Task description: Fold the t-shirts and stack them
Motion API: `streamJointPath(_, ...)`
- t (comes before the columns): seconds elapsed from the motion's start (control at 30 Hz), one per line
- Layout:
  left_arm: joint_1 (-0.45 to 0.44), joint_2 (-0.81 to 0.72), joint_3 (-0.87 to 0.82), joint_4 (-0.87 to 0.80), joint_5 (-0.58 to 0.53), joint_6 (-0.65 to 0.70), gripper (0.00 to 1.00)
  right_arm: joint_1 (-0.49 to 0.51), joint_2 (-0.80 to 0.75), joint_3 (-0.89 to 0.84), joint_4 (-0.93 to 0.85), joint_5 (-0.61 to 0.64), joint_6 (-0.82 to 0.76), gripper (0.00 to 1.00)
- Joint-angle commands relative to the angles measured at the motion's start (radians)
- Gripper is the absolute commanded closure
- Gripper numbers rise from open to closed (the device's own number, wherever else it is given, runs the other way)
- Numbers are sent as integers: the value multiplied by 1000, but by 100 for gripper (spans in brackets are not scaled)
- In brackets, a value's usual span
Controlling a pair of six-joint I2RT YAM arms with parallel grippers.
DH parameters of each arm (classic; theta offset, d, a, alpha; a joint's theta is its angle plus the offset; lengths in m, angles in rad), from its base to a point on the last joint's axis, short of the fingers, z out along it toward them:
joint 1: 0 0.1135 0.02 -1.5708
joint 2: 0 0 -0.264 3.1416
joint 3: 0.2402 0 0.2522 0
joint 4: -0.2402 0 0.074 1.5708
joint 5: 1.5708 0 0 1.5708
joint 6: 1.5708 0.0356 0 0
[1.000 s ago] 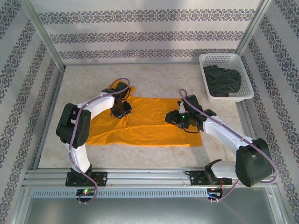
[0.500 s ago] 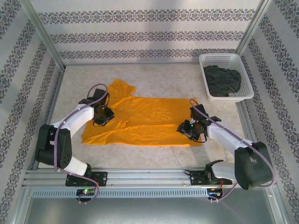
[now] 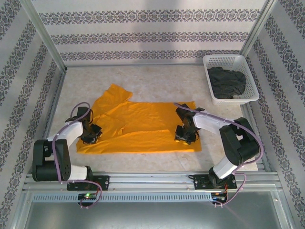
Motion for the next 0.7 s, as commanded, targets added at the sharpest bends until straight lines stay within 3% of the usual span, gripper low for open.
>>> streamJointPath(0.0, 61, -22, -66, -104, -70, 27, 76, 47, 39, -35, -108, -46, -7, 65)
streamJointPath(0.13, 110, -44, -38, -132, -94, 59, 75, 63, -3, 4, -118, -79, -14, 63)
streamJointPath(0.2, 105, -51, 27, -139, -97, 71, 70, 62, -74, 40, -83, -43, -22, 61)
streamJointPath(0.33, 28, -9, 220, -124, -124, 69, 63, 43, -192, 114, 94, -15, -70, 54)
streamJointPath(0.5, -61, 246, 574, -123, -134, 164, 59, -19, -154, 224, 320, -13, -100, 53)
streamJointPath(0.67, -80, 511, 891, -86, -148, 268, 60, -70, -50, 358, 342, 5, -97, 53)
